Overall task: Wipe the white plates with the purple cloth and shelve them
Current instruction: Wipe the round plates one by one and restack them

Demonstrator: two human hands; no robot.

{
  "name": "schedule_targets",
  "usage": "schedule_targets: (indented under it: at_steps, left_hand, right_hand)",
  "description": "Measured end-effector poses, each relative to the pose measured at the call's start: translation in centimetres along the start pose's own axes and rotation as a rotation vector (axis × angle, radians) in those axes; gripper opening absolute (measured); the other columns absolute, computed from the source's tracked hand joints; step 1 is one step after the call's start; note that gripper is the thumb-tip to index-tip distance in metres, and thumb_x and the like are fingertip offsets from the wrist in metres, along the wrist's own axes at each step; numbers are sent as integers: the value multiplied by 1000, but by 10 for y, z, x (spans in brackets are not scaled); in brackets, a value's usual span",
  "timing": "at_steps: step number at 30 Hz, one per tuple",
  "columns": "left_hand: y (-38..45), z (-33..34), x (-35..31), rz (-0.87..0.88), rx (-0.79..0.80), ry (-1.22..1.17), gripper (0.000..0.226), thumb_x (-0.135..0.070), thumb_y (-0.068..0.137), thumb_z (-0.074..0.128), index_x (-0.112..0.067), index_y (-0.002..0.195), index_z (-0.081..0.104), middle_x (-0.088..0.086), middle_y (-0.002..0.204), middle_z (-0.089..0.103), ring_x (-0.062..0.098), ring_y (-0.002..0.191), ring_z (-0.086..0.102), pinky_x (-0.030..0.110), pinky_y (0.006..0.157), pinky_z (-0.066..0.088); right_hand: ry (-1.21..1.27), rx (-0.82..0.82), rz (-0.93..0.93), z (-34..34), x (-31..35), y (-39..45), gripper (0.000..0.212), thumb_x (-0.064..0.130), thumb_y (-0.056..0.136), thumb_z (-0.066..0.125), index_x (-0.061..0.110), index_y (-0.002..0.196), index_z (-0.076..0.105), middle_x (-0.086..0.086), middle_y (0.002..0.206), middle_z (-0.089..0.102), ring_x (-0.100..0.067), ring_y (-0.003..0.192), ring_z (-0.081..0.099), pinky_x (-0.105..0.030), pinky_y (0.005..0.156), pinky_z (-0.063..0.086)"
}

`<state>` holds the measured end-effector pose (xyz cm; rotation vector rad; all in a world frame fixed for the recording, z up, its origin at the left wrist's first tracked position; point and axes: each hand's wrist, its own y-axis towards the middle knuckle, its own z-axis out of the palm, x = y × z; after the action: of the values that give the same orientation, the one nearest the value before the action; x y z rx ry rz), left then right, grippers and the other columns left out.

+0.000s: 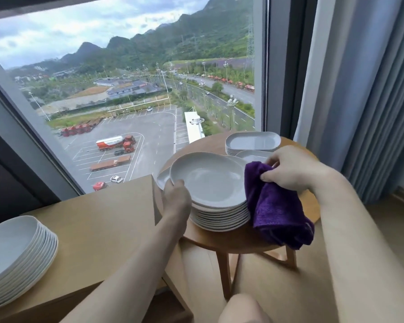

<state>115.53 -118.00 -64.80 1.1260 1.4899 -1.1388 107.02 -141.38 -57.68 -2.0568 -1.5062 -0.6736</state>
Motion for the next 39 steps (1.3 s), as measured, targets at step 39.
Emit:
schedule_targets:
  at_steps: [39]
  left_hand:
    - [9,-397,99,-336,-666,-320,57,-37,96,59,-10,144,44,4,121,51,23,105,57,41,85,55]
  right_hand:
    - [432,216,-422,246,188,-29,29,7,96,67,34,91,73,1,95,76,-22,93,72,-41,85,58]
